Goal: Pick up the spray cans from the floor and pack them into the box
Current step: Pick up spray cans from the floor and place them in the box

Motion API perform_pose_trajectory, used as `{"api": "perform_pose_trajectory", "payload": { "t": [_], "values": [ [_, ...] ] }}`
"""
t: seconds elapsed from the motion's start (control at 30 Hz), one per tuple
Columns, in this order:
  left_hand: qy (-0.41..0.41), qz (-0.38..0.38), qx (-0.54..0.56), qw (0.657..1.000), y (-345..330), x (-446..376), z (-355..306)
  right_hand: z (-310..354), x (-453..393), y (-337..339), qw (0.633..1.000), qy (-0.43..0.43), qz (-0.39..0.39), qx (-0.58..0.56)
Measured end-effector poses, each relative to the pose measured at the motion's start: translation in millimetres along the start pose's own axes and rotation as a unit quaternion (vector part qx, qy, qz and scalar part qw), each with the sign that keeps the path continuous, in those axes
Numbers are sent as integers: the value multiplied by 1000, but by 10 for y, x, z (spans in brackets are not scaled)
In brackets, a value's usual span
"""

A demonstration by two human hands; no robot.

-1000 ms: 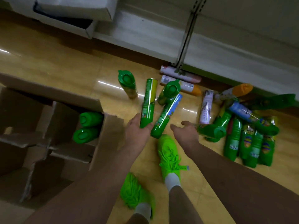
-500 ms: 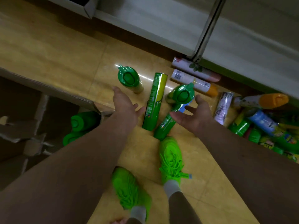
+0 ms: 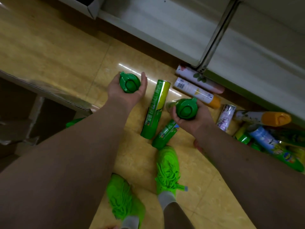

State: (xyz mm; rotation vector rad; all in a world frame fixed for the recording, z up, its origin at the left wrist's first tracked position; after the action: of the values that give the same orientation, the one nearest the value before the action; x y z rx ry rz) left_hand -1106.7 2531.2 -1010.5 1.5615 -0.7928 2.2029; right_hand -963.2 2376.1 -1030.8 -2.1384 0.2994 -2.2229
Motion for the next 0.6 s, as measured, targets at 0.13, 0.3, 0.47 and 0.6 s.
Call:
{"api": "perform_pose_trajectory", "payload": {
  "t": [0.13,0.3,0.47,0.6],
  "values": [
    [-61,-62,-165,982,-38,177,223,38,153,8,993,13,-24,114],
    [-73,-132,-377,914,107,418,420,87,504,-88,938,46,-43,342],
    [-109,-147,-474,861,103,833,512,50,815,-335,872,61,-26,485],
    [-140,-132,-513,836,109,1237,439,-135,1190,-664,833,111,-4,543]
  ]
}}
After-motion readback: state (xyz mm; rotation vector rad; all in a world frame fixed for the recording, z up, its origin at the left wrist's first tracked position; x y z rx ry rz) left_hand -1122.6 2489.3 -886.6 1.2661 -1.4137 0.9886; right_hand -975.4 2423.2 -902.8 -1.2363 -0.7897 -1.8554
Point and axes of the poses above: each hand's wrist, its own x-axis away from the middle knuckle, its own y-axis out of the back of the hand, z = x × y, the point moved 2 cm from there along -x, towards the middle knuckle, and after that the axes turned 6 degrees about y, right-handed, at the moved point
